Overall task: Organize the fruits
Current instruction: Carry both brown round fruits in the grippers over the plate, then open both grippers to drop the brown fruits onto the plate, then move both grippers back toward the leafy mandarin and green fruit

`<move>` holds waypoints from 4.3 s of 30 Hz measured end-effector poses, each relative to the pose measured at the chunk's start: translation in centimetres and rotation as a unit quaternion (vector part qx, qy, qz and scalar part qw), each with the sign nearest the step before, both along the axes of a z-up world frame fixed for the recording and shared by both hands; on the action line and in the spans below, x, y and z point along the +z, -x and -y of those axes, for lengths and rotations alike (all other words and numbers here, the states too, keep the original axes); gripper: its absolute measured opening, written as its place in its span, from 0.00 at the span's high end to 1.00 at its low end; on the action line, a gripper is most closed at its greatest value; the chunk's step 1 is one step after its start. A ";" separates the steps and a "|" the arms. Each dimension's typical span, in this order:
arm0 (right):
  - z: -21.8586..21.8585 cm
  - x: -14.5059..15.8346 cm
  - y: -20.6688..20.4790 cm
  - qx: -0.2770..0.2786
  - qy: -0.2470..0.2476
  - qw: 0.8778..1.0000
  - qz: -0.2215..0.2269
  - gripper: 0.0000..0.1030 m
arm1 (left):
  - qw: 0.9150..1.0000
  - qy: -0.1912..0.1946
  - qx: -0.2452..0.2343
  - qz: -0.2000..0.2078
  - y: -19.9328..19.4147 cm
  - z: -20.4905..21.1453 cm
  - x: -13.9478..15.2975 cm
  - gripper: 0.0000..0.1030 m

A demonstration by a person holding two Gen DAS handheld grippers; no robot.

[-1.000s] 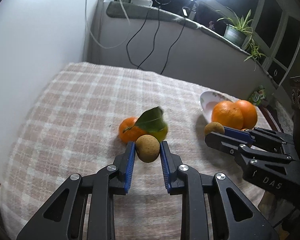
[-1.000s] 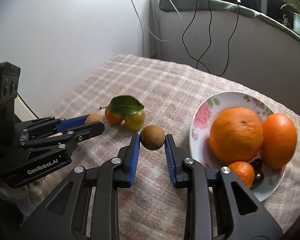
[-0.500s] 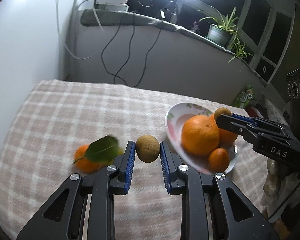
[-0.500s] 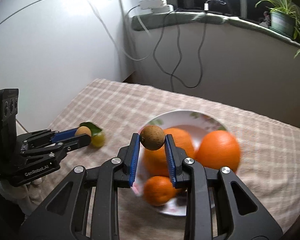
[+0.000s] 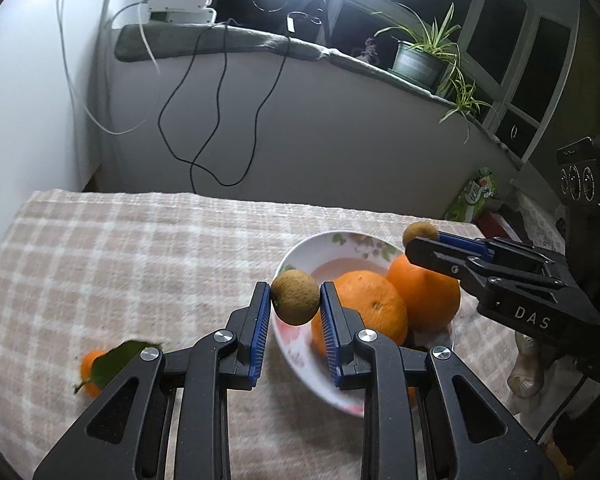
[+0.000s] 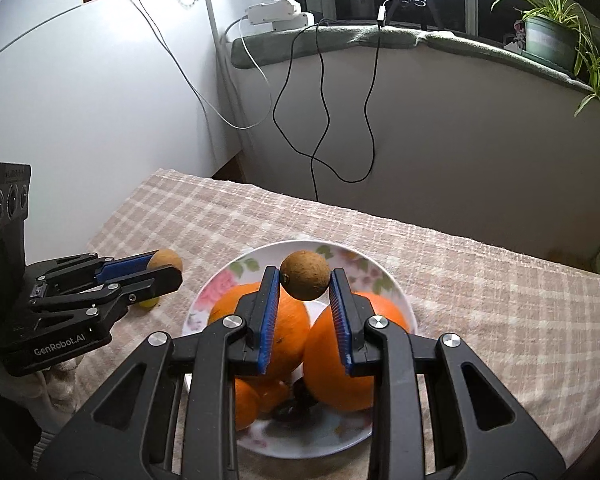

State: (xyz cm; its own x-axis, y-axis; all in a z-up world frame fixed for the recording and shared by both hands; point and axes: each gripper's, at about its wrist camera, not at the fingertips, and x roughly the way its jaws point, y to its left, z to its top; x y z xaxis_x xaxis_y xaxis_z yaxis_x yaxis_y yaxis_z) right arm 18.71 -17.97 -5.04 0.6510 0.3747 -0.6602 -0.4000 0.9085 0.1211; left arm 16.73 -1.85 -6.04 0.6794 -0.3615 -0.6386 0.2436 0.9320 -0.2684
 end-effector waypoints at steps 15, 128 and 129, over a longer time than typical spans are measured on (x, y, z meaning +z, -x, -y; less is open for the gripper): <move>0.1 -1.4 -2.8 0.010 0.006 1.000 -0.020 0.74 | 1.000 -0.001 -0.011 -0.008 -2.9 1.4 -0.7 0.77; -17.3 -3.3 6.3 0.190 0.125 0.974 0.008 0.27 | 0.996 0.008 0.064 -0.054 4.3 -12.1 -3.4 0.51; -17.4 -3.4 6.2 0.189 0.126 0.974 0.006 0.29 | 0.996 0.007 0.063 -0.055 4.2 -12.1 -3.5 0.51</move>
State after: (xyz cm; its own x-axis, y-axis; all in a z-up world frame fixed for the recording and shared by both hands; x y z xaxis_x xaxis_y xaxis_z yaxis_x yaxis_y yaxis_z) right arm 12.54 -0.55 -8.44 0.5065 0.4161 -0.7552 -0.7112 0.6968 -0.0930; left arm 12.50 10.21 -9.57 0.6454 -0.2877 -0.7076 0.0938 0.9492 -0.3003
